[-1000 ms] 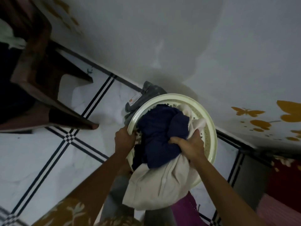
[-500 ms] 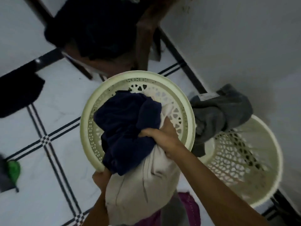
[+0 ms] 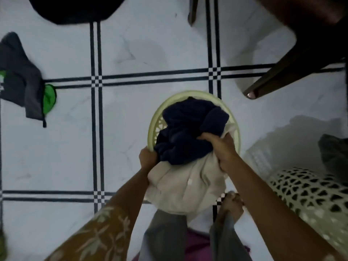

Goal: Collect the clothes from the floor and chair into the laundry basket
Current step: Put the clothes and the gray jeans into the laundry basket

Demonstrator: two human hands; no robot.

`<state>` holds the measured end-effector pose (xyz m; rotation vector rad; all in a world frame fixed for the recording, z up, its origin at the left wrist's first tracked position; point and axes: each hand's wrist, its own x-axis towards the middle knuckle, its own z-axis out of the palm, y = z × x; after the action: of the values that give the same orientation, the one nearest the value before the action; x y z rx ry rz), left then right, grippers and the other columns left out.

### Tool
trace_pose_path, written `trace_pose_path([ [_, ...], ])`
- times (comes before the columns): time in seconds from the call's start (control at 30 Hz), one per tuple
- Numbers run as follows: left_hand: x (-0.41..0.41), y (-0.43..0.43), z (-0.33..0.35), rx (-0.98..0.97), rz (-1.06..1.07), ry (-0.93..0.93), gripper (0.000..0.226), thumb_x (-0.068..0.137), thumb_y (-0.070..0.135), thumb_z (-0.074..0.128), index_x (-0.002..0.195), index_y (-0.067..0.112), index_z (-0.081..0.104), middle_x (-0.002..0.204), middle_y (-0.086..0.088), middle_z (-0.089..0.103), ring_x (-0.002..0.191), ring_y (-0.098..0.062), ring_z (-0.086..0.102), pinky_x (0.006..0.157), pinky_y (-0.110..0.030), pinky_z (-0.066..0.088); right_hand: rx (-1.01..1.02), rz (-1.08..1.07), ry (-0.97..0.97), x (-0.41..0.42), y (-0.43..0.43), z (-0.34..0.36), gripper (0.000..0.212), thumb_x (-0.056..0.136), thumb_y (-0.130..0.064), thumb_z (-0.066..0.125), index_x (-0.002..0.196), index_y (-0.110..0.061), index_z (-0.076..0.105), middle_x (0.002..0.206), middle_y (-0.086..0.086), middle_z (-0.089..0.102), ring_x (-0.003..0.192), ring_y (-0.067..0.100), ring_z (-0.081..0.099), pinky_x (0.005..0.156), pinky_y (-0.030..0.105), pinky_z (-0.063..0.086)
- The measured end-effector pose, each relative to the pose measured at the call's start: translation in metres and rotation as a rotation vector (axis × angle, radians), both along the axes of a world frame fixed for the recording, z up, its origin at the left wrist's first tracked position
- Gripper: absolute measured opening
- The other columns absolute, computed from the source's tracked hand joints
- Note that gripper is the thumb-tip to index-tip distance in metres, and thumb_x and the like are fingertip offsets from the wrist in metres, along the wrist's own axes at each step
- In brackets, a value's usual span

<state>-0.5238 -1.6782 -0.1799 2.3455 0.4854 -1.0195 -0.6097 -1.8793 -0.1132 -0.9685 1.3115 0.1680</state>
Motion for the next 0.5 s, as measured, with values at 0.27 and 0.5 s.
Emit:
trace_pose_path([
  [0.27, 0.011, -0.007, -0.016, -0.036, 0.148, 0.019, 0.052, 0.092, 0.032, 0.055, 0.138, 0.011, 0.04, 0.129, -0.015, 0.058, 0.118, -0.033, 0.054, 0.099, -0.04, 0.046, -0.013, 0.041, 0.002, -0.01, -0.01, 0.002, 0.058, 0.057, -0.018, 0.084, 0.112, -0.019, 0.066, 0.101, 0.003, 0.075, 0.091, 0.023, 0.072, 0.076, 0.038, 0.06],
  [0.5, -0.022, -0.101, 0.149, -0.89, 0.318, 0.328, 0.058, 0.089, 0.041, 0.056, 0.135, 0.006, 0.05, 0.116, -0.008, 0.066, 0.108, -0.021, 0.062, 0.089, -0.032, 0.054, -0.031, -0.074, -0.099, -0.041, -0.035, 0.099, 0.067, 0.056, -0.009, 0.086, 0.117, -0.021, 0.062, 0.101, 0.003, 0.074, 0.091, 0.022, 0.072, 0.074, 0.037, 0.06],
])
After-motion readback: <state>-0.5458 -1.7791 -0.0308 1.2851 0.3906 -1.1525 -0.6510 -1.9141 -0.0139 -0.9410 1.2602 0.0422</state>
